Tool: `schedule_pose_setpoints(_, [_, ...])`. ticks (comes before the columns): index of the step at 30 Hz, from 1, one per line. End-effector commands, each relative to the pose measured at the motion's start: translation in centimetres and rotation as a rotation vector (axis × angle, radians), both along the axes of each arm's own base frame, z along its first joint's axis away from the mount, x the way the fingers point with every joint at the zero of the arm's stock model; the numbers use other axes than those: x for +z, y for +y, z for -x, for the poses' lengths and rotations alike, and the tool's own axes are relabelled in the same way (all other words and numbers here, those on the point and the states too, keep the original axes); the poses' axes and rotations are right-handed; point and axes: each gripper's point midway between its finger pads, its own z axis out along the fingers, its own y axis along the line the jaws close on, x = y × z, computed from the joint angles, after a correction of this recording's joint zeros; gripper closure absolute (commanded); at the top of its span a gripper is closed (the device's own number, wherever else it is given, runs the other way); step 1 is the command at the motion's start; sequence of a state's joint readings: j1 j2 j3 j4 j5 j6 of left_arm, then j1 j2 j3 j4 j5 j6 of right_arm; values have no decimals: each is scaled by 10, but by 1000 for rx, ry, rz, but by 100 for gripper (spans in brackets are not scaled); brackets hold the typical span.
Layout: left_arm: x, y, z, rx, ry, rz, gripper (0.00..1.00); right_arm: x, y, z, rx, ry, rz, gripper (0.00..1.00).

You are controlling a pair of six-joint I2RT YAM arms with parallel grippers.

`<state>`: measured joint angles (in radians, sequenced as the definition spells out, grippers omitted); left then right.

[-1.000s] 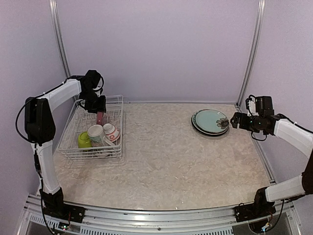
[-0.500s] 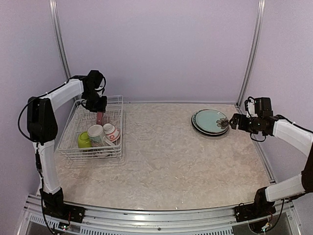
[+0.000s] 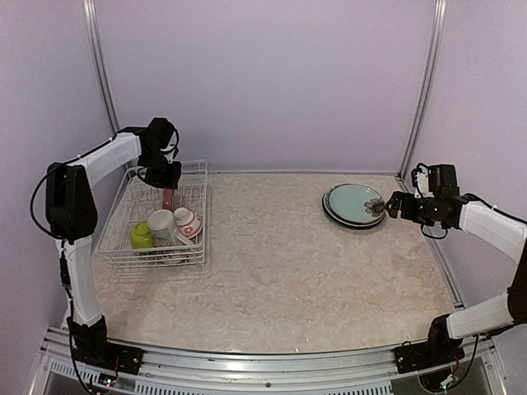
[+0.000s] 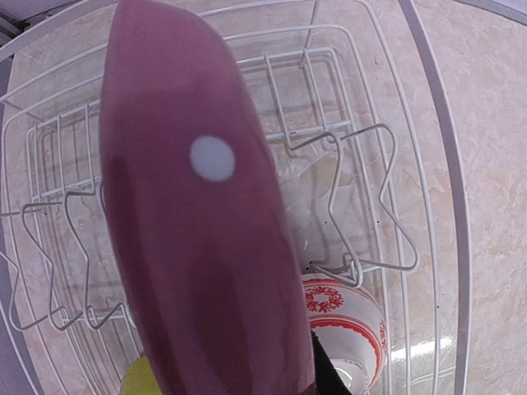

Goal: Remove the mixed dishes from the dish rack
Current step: Grab the plate from the dish rack.

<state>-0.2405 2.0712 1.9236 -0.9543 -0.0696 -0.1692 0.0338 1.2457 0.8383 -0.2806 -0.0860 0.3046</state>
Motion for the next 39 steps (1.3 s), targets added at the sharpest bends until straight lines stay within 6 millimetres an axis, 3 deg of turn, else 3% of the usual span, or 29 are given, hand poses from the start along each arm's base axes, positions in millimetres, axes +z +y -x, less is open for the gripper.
schedule_pose_setpoints(1, [34, 2, 0, -1, -54, 69, 94, 2, -3, 0, -8, 1, 2, 0])
schedule_pose_setpoints(7, [53, 1, 2, -20, -64, 231, 100, 5, -2, -3, -3, -1, -6, 0])
schedule_pose_setpoints(18, [95, 9, 5, -34, -125, 484, 100, 4, -1, -5, -3, 4, -14, 0])
schedule_pose_setpoints(32, [149, 13, 31, -68, -246, 520, 100, 6, 6, -11, 7, 7, -54, 0])
schedule_pose_setpoints(39, [189, 7, 54, -125, -411, 488, 100, -5, 5, -17, -66, 65, -95, 0])
